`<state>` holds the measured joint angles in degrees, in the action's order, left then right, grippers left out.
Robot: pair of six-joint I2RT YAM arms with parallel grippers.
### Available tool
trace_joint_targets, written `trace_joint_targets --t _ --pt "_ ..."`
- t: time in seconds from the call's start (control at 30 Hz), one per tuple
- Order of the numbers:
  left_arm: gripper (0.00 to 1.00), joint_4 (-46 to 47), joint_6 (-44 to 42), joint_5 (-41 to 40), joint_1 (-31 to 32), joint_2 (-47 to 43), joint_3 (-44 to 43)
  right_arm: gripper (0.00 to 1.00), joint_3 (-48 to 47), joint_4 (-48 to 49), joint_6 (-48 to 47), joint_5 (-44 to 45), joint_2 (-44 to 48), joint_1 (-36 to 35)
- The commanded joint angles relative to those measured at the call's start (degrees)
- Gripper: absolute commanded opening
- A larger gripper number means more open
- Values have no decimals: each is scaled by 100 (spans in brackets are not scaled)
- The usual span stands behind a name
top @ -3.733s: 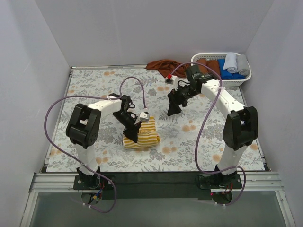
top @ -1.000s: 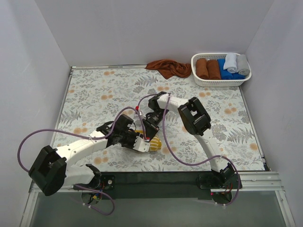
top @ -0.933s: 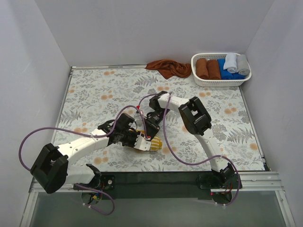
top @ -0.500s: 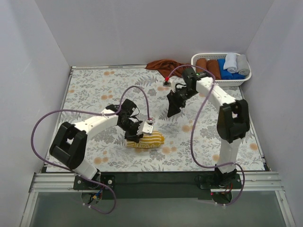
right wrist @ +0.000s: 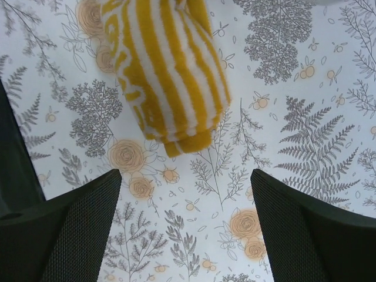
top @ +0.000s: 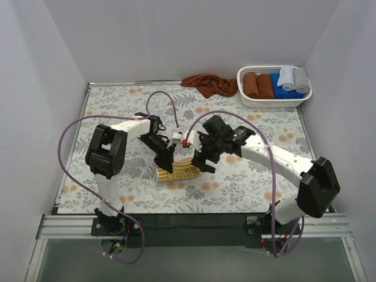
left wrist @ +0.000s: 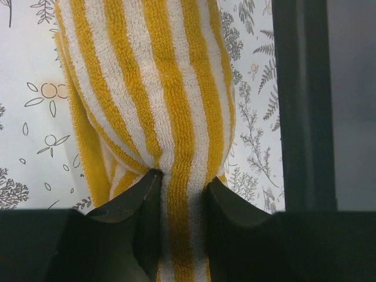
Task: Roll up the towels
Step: Roll the towel, then place the rolled towel into the container
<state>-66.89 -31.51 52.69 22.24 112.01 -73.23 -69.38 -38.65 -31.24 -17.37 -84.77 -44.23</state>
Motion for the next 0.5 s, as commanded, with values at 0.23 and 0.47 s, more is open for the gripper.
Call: trace_joint_targets --t 0.23,0.47 --pt "14 -886 -601 -172 -308 1243 -542 86 1032 2491 -354 2518 66 -1738" --pt "15 -1291 -901 -30 -449 1745 -947 88 1568 3416 -926 2589 -101 -2134"
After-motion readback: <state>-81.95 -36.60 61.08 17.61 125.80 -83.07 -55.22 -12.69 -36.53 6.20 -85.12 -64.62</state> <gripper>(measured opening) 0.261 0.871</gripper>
